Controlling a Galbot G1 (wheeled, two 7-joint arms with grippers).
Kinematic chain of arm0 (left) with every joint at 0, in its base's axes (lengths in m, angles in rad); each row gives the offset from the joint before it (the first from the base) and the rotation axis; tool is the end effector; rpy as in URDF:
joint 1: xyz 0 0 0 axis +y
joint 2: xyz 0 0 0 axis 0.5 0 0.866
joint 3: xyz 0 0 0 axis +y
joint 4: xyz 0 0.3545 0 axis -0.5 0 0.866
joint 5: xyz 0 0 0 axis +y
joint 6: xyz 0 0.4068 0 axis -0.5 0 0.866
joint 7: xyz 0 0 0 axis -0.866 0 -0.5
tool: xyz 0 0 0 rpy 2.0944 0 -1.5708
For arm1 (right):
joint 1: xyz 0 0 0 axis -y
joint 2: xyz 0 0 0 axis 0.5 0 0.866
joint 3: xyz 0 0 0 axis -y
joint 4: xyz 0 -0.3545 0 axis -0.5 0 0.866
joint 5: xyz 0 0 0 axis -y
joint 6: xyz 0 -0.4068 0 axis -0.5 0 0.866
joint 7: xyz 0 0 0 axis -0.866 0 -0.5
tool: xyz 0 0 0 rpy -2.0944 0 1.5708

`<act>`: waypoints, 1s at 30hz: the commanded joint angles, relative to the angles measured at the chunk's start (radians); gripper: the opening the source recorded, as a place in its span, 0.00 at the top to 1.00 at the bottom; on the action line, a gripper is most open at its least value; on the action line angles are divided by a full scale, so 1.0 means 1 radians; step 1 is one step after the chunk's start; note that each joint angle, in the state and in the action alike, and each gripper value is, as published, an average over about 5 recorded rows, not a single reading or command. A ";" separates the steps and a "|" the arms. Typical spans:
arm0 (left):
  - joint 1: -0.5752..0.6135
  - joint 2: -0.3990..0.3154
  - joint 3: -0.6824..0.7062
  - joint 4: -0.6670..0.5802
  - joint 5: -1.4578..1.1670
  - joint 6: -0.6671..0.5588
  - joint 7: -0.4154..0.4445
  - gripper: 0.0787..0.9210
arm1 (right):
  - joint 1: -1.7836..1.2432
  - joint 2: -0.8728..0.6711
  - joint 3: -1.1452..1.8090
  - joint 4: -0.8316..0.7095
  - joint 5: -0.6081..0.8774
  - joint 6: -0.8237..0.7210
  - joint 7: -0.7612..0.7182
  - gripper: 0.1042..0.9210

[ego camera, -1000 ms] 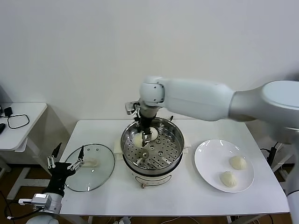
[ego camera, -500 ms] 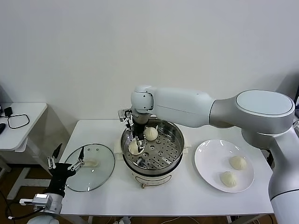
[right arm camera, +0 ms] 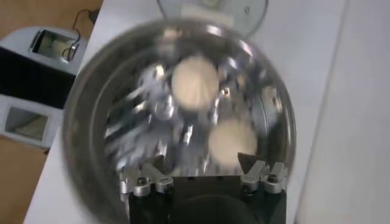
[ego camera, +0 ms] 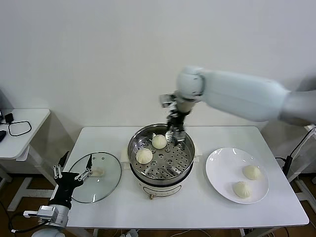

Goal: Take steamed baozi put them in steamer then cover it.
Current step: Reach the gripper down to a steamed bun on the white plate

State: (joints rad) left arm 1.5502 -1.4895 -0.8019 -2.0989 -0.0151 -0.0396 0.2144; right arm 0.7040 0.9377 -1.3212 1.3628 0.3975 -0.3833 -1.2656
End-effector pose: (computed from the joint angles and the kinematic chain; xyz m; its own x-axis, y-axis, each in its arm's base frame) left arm 0.2279 0.1084 -0.2866 -0.9983 0.0211 -0.0536 0.0098 0.9793 0.2021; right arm 0.5901 0.0495 -0.0018 -0.0530 -0.1726 0.9836 -0.9593 -0.2649 -0.0982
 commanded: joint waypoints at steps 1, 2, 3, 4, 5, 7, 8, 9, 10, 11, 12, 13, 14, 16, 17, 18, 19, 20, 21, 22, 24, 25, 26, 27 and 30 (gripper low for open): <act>0.007 -0.004 0.001 -0.011 0.003 -0.001 -0.001 0.12 | -0.055 -0.405 0.021 0.146 -0.217 0.161 -0.105 0.12; 0.008 -0.005 0.001 -0.011 0.004 -0.002 -0.001 0.12 | -0.100 -0.426 0.040 0.145 -0.250 0.176 -0.106 0.12; 0.010 -0.006 0.001 -0.011 0.005 -0.003 0.000 0.12 | -0.152 -0.444 0.066 0.141 -0.284 0.191 -0.107 0.12; 0.010 -0.006 0.001 -0.010 0.006 -0.004 0.000 0.12 | -0.200 -0.460 0.094 0.137 -0.315 0.203 -0.108 0.12; 0.011 -0.007 0.001 -0.009 0.007 -0.005 0.000 0.12 | -0.253 -0.475 0.129 0.133 -0.348 0.215 -0.110 0.12; 0.011 -0.008 0.002 -0.008 0.008 -0.005 0.000 0.12 | -0.343 -0.496 0.196 0.125 -0.404 0.233 -0.113 0.12; 0.011 -0.009 0.002 -0.008 0.009 -0.005 0.000 0.12 | -0.383 -0.502 0.228 0.121 -0.426 0.240 -0.115 0.12; 0.011 -0.010 0.002 -0.009 0.009 -0.006 0.000 0.12 | -0.426 -0.508 0.262 0.117 -0.447 0.246 -0.116 0.12; 0.011 -0.011 0.003 -0.009 0.009 -0.006 0.000 0.12 | -0.465 -0.512 0.291 0.115 -0.463 0.250 -0.117 0.12; 0.011 -0.011 0.004 -0.010 0.009 -0.005 0.000 0.12 | -0.504 -0.514 0.321 0.112 -0.478 0.255 -0.117 0.12; 0.010 -0.012 0.004 -0.010 0.009 -0.005 0.000 0.12 | -0.543 -0.515 0.345 0.110 -0.487 0.257 -0.116 0.12; 0.010 -0.012 0.005 -0.010 0.010 -0.006 0.000 0.12 | -0.581 -0.515 0.371 0.107 -0.496 0.257 -0.114 0.12; 0.010 -0.012 0.006 -0.009 0.010 -0.006 0.000 0.12 | -0.614 -0.514 0.394 0.104 -0.503 0.258 -0.112 0.12; 0.010 -0.013 0.007 -0.009 0.011 -0.006 -0.001 0.12 | -0.671 -0.509 0.433 0.095 -0.515 0.258 -0.104 0.12; 0.010 -0.013 0.008 -0.009 0.011 -0.006 -0.001 0.12 | -0.691 -0.506 0.446 0.091 -0.520 0.258 -0.100 0.12; 0.010 -0.013 0.008 -0.009 0.012 -0.006 -0.001 0.12 | -0.705 -0.503 0.457 0.086 -0.524 0.258 -0.097 0.12; 0.010 -0.014 0.008 -0.009 0.012 -0.006 -0.001 0.12 | -0.718 -0.500 0.466 0.082 -0.529 0.259 -0.094 0.12; 0.010 -0.014 0.008 -0.009 0.012 -0.006 -0.001 0.12 | -0.729 -0.498 0.474 0.079 -0.534 0.259 -0.093 0.12; 0.010 -0.015 0.008 -0.009 0.012 -0.006 -0.001 0.12 | -0.737 -0.496 0.480 0.075 -0.538 0.259 -0.090 0.12; 0.010 -0.015 0.008 -0.009 0.012 -0.006 -0.001 0.12 | -0.747 -0.494 0.489 0.070 -0.543 0.260 -0.087 0.12; 0.010 -0.015 0.008 -0.008 0.012 -0.006 -0.001 0.12 | -0.764 -0.489 0.507 0.060 -0.551 0.261 -0.079 0.12; 0.010 -0.015 0.009 -0.008 0.012 -0.006 -0.001 0.12 | -0.772 -0.486 0.515 0.054 -0.556 0.262 -0.072 0.12; 0.010 -0.015 0.010 -0.008 0.013 -0.007 -0.001 0.12 | -0.779 -0.483 0.523 0.049 -0.560 0.262 -0.067 0.12; 0.010 -0.016 0.011 -0.008 0.013 -0.007 -0.001 0.12 | -0.784 -0.480 0.529 0.045 -0.563 0.262 -0.062 0.12; 0.009 -0.016 0.015 -0.010 0.014 -0.006 -0.002 0.12 | -0.801 -0.473 0.545 0.036 -0.572 0.262 -0.048 0.12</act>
State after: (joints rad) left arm 1.5598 -1.5050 -0.7910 -2.1090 -0.0026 -0.0455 0.2130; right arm 0.0425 0.4907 -0.8794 1.4139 -0.1083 -0.1404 -1.3333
